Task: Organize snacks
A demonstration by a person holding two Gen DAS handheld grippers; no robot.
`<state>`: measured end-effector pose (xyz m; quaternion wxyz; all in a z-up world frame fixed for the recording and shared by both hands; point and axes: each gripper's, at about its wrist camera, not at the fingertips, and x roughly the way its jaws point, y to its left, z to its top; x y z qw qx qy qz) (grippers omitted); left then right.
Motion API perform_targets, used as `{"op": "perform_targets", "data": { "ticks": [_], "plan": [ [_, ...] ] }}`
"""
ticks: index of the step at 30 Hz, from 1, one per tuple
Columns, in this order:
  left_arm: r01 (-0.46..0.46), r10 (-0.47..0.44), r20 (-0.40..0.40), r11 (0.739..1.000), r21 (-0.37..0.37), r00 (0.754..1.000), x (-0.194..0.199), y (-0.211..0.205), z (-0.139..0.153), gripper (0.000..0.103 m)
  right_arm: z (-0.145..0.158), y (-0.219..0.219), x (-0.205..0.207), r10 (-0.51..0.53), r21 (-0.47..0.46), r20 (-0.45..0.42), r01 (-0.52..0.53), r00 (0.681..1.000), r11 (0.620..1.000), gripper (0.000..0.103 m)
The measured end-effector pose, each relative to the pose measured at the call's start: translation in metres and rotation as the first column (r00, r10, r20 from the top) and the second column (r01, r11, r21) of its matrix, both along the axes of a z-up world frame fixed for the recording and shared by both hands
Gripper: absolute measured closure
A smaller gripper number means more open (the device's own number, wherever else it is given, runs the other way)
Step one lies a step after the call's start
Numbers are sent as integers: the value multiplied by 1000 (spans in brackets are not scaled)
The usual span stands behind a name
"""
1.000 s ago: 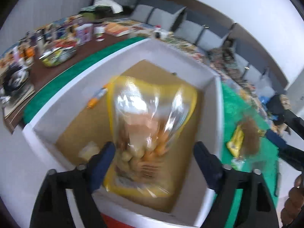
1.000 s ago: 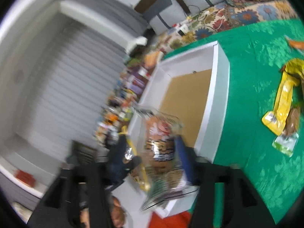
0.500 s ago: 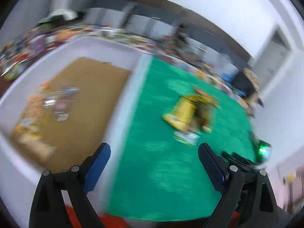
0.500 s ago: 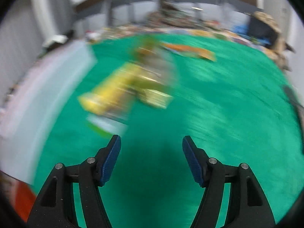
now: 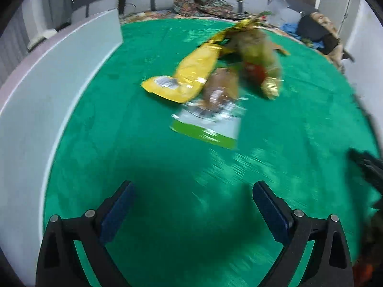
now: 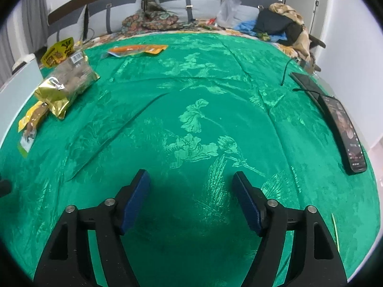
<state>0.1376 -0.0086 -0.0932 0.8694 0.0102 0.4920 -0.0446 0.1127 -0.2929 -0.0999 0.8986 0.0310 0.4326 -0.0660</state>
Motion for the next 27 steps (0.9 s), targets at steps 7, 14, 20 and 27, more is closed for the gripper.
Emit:
{"op": "perform_targets", "data": {
  "ticks": [7, 14, 20, 27],
  "plan": [
    [-34, 33, 76, 999, 7, 997, 6, 13, -4, 0, -2, 8, 5, 5, 12, -6, -5, 1000, 1000, 19],
    [-35, 34, 79, 999, 8, 996, 5, 14, -4, 0, -2, 8, 4, 5, 11, -6, -5, 1000, 1000, 19],
    [-36, 35, 79, 999, 7, 996, 5, 14, -5, 0, -2, 8, 4, 5, 11, -6, -5, 1000, 1000, 19],
    [-36, 35, 79, 999, 8, 996, 5, 13, -5, 0, -3, 9, 3, 3, 5, -10, -3, 1000, 1000, 17]
  ]
}}
